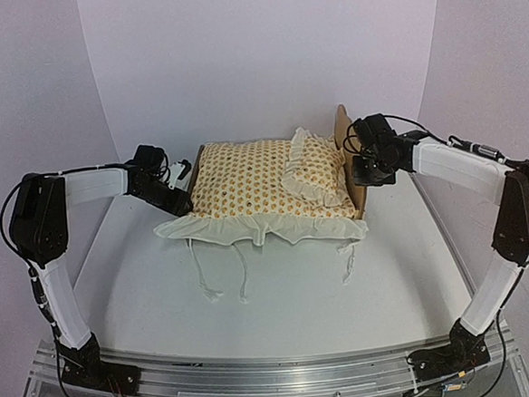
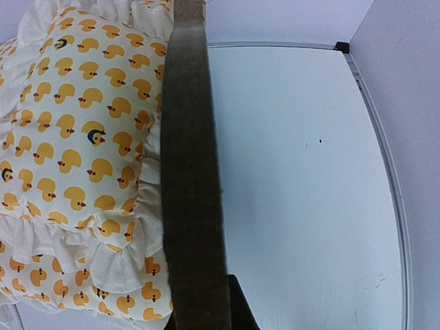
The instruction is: Set up the pet bed
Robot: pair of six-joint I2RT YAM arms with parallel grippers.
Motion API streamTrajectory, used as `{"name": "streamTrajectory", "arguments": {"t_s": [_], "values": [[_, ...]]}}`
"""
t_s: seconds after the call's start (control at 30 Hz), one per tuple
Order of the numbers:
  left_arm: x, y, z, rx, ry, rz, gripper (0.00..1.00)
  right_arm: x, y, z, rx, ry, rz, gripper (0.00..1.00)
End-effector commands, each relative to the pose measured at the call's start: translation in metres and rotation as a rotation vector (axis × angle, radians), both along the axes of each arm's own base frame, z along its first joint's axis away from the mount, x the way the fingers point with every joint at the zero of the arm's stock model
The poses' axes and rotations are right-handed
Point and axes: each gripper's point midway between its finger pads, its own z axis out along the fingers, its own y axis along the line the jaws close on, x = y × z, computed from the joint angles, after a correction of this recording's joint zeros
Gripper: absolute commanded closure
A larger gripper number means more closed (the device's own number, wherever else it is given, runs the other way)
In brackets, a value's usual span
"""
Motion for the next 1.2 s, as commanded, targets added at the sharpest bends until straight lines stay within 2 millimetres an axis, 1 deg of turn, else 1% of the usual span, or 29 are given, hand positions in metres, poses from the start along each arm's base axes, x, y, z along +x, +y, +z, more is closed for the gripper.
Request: {"name": "streamTrajectory", "arguments": {"t_s": [0.0, 0.1, 0.13, 0.17, 0.2, 0.23, 0.27, 0.33, 0.43, 0.5, 0.53, 0.57, 0.6, 0.63, 0.67, 0.77, 0.83, 0.9, 0.97, 1.0, 1.07, 1.17], "values": [[0.017, 0.025, 0.019, 0.098, -0.105, 0.019, 0.38, -0.029, -0.02, 0.023, 0.013, -0.059, -0.098, 1.0], [0.013, 0.019, 0.029, 0.067, -0.112, -0.008, 0.36, -0.049, -0.013, 0.023, 0.057, -0.051, -0.088, 1.0], [0.011, 0.016, 0.032, 0.048, -0.111, -0.021, 0.34, -0.053, -0.011, 0.024, 0.076, -0.046, -0.082, 0.93], [0.009, 0.014, 0.037, 0.032, -0.113, -0.03, 0.33, -0.055, -0.011, 0.026, 0.083, -0.043, -0.075, 0.76], [0.007, 0.01, 0.042, 0.014, -0.116, -0.042, 0.3, -0.056, -0.01, 0.031, 0.082, -0.041, -0.063, 0.65], [0.006, 0.008, 0.048, -0.003, -0.118, -0.049, 0.28, -0.056, -0.011, 0.037, 0.075, -0.042, -0.058, 0.58], [0.005, 0.005, 0.054, -0.019, -0.116, -0.054, 0.27, -0.056, -0.012, 0.047, 0.067, -0.052, -0.054, 0.53], [0.001, 0.001, 0.067, -0.05, -0.114, -0.064, 0.25, -0.054, -0.014, 0.071, 0.056, -0.088, -0.047, 0.49], [-0.006, -0.004, 0.087, -0.102, -0.124, -0.079, 0.2, -0.05, -0.018, 0.122, 0.041, -0.178, -0.05, 0.49], [-0.01, -0.006, 0.096, -0.125, -0.123, -0.082, 0.18, -0.045, -0.009, 0.158, 0.016, -0.253, -0.037, 0.49], [-0.011, -0.007, 0.1, -0.131, -0.123, -0.082, 0.18, -0.043, 0.001, 0.178, 0.011, -0.292, -0.011, 0.49], [-0.012, -0.007, 0.103, -0.133, -0.122, -0.079, 0.17, -0.039, 0.015, 0.186, 0.004, -0.305, 0.022, 0.48], [-0.012, -0.006, 0.105, -0.131, -0.124, -0.077, 0.17, -0.033, 0.034, 0.184, -0.007, -0.295, 0.057, 0.46], [-0.012, -0.005, 0.109, -0.128, -0.129, -0.077, 0.16, -0.028, 0.049, 0.187, -0.005, -0.293, 0.083, 0.43], [-0.012, -0.004, 0.112, -0.124, -0.135, -0.076, 0.16, -0.023, 0.063, 0.183, -0.009, -0.273, 0.105, 0.41], [-0.009, 0.003, 0.123, -0.103, -0.163, -0.064, 0.14, -0.003, 0.095, 0.147, 0.009, -0.19, 0.136, 0.38], [-0.009, 0.009, 0.129, -0.095, -0.176, -0.055, 0.11, 0.007, 0.11, 0.134, 0.036, -0.163, 0.149, 0.37], [-0.01, 0.012, 0.134, -0.088, -0.182, -0.053, 0.1, 0.018, 0.122, 0.115, 0.041, -0.131, 0.157, 0.32], [-0.012, 0.013, 0.133, -0.086, -0.179, -0.054, 0.1, 0.029, 0.127, 0.098, 0.038, -0.107, 0.149, 0.29], [-0.013, 0.013, 0.132, -0.087, -0.175, -0.056, 0.1, 0.034, 0.127, 0.091, 0.051, -0.095, 0.133, 0.27], [-0.015, 0.012, 0.131, -0.093, -0.169, -0.059, 0.1, 0.046, 0.124, 0.07, 0.083, -0.051, 0.103, 0.24], [-0.017, 0.011, 0.132, -0.103, -0.165, -0.062, 0.1, 0.061, 0.111, 0.036, 0.105, 0.016, 0.052, 0.24]]}}
